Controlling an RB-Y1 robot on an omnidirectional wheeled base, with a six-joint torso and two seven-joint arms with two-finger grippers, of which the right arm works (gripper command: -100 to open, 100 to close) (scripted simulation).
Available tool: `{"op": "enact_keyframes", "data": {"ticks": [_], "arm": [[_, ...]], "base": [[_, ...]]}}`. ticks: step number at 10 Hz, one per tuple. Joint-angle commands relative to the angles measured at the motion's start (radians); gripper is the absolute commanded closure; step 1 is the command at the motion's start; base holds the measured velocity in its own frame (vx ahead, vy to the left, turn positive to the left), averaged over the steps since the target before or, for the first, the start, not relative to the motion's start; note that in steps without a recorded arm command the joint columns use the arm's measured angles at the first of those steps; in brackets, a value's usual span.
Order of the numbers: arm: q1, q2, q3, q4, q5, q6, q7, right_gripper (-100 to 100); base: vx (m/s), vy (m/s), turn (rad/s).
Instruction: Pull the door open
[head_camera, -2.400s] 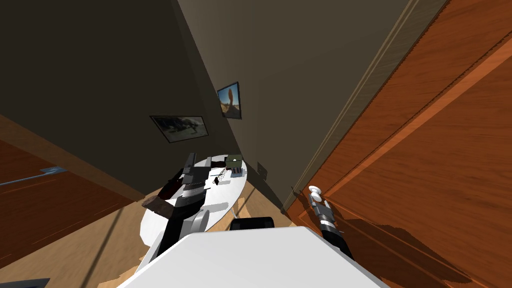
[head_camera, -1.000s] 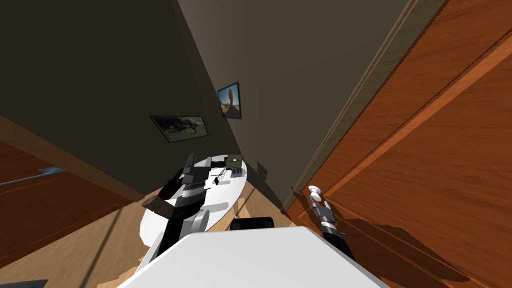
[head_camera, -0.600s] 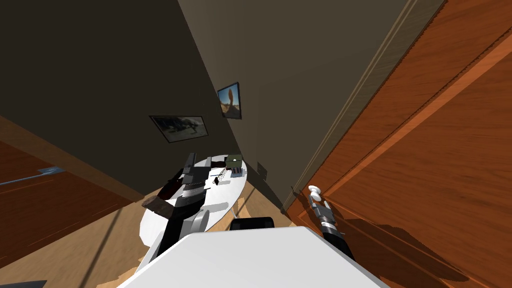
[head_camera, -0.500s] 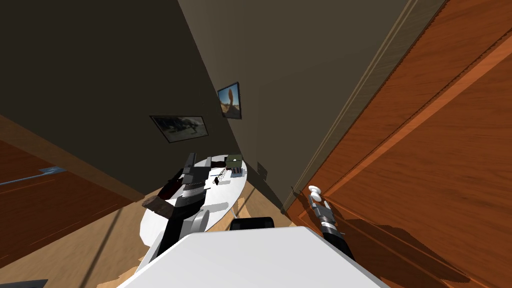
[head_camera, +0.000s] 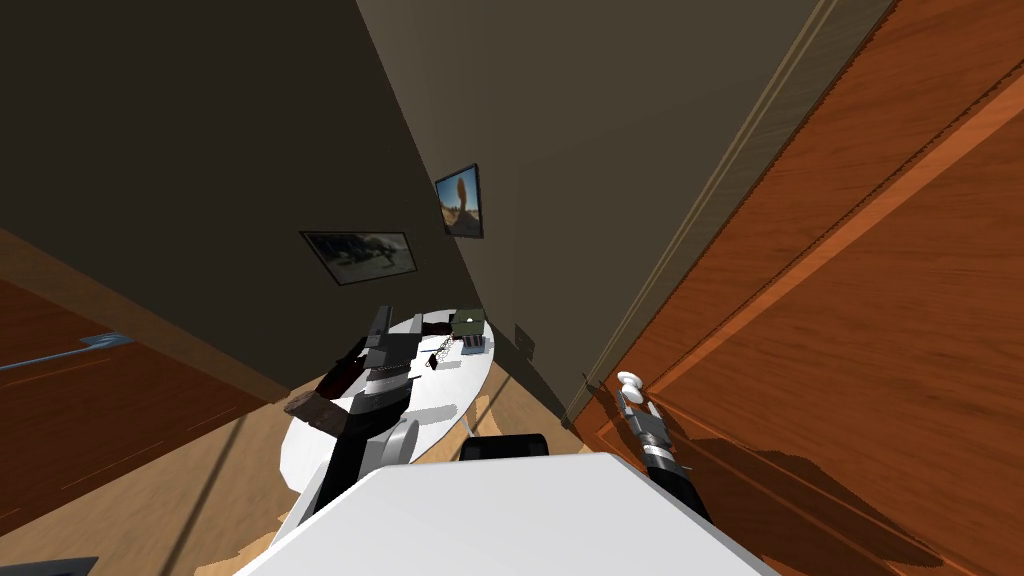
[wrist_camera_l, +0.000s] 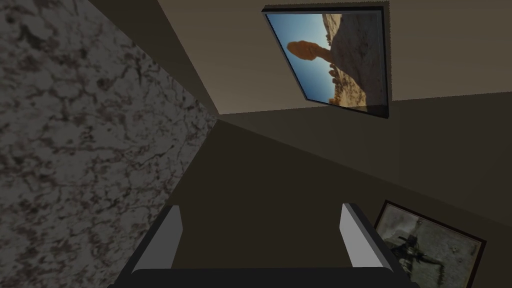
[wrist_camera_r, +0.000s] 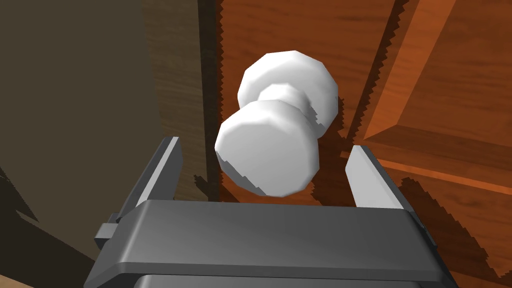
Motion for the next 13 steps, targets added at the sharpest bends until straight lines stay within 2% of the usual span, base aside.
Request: {"op": "enact_keyframes", "data": {"ticks": [1,8,9,10,13], "arm": [[-0.001,-0.001,0.002,0.003,0.002,-0.003,-0.005,-100],[-0.001,-0.001,0.002,0.003,0.002,-0.003,-0.005,-100],[-0.008,-0.005,0.017,0.022,0.022,-0.018,-0.028,-100],[-0.010,-0.006,0.022,0.027,0.027,-0.022,-0.034,-100],[-0.010,-0.006,0.022,0.027,0.027,-0.022,-0.034,-100]], "base": [[0.000,0.000,0.000],[0.000,0.000,0.000],[-0.006,0.008,-0.023],[-0.002,0.004,-0.010],[-0.004,0.006,-0.017]]}}
